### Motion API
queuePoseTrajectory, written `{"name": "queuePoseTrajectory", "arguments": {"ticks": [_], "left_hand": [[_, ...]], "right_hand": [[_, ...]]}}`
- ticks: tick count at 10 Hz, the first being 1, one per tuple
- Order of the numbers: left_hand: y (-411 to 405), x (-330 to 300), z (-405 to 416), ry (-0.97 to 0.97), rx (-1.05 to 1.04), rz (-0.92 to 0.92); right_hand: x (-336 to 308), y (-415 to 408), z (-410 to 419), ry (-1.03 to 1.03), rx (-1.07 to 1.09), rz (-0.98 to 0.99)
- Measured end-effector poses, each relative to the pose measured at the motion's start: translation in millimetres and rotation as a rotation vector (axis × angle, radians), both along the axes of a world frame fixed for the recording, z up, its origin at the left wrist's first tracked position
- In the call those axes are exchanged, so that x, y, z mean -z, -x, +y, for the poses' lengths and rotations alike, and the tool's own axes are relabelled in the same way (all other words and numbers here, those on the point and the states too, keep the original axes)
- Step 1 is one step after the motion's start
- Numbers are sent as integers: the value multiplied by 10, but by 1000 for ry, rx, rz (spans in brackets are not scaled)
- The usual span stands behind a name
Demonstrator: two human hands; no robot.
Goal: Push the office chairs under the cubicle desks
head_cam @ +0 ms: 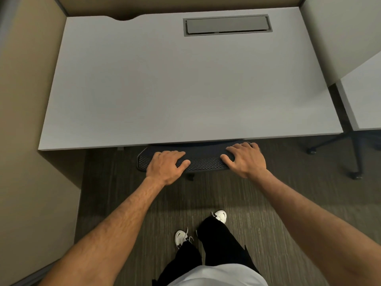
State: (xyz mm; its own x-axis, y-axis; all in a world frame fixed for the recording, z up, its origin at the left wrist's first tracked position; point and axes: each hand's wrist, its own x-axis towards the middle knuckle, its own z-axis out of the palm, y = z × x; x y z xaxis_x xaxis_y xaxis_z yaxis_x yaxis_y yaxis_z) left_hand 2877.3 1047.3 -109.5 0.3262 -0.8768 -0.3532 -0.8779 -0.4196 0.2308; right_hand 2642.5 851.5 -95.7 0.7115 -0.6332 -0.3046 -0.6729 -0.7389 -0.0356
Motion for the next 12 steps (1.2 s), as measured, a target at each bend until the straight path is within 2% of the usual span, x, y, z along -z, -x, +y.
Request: {"name": "queuePoseTrajectory", "arguments": {"ticks": [3,6,8,9,11,12], "left_hand": [[32,27,-1,-4,-1,-30],[102,-110,-120,-76,-6,52],[172,-376,-51,-88,-88,-30],[283,-600,-21,-38,-73,-10],[657,-1194,1,154,23,74],[893,-1485,19,256,96,117]], "right_hand": [[51,41,-5,-18,13,-18],[-72,179,-29,-27,13,27],[-221,377,159,-13,177,-4],[-446,577,295,-100,177,-49],[-1089,1092,704,-80,255,-248],[-1312,1263,960,-3,292,-331]]}}
